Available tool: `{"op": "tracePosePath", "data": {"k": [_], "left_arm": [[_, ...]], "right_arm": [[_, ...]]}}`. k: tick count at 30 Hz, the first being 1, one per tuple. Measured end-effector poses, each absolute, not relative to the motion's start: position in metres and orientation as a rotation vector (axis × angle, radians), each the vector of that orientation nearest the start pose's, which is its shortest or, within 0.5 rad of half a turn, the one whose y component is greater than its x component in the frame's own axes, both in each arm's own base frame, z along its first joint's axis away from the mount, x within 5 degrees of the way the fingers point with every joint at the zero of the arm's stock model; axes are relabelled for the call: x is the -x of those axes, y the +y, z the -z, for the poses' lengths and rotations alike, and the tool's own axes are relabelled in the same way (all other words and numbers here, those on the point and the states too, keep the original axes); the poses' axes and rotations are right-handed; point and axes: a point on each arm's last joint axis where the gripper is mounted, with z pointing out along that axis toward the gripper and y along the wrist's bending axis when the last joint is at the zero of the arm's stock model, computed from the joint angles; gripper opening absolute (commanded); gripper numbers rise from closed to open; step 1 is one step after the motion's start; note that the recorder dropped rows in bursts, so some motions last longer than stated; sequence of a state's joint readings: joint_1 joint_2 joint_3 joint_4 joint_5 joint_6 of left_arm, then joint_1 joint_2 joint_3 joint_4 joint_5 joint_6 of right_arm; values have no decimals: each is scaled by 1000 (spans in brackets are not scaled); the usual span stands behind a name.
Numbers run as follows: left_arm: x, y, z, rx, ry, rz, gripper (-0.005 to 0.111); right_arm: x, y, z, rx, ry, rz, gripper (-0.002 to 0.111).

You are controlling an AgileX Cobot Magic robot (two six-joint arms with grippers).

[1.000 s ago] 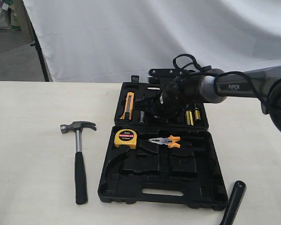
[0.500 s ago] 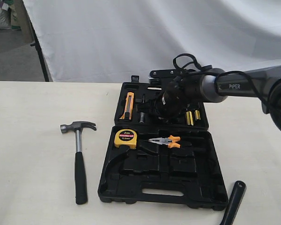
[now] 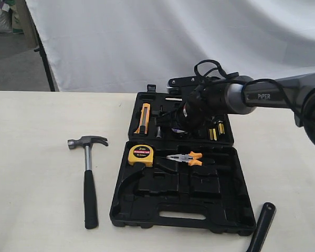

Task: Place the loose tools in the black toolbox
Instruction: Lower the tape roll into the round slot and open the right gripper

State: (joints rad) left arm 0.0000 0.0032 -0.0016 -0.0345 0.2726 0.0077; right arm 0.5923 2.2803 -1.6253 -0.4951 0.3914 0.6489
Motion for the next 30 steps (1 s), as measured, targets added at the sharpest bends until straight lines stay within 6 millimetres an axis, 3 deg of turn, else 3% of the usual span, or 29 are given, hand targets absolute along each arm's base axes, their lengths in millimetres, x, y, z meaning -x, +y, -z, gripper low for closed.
{"op": "tracePosePath", "data": {"k": [7, 10, 16, 24, 30], "left_arm": [[-55, -1, -189, 16, 1758, 27, 1], [-55, -1, -189, 16, 1758, 27, 1], [-55, -1, -189, 16, 1758, 27, 1], [-55, -1, -189, 16, 1758, 27, 1], [-55, -1, -189, 16, 1758, 27, 1]], "right_arm": [[-415, 257, -168, 410, 2354, -127, 87], [-414, 257, -179, 405, 2332, -137, 65], [-409, 266, -171, 436, 2345, -137, 2], [-406, 267, -121, 471, 2477, -35, 0], [-406, 267, -118, 474, 2483, -25, 0]]}}
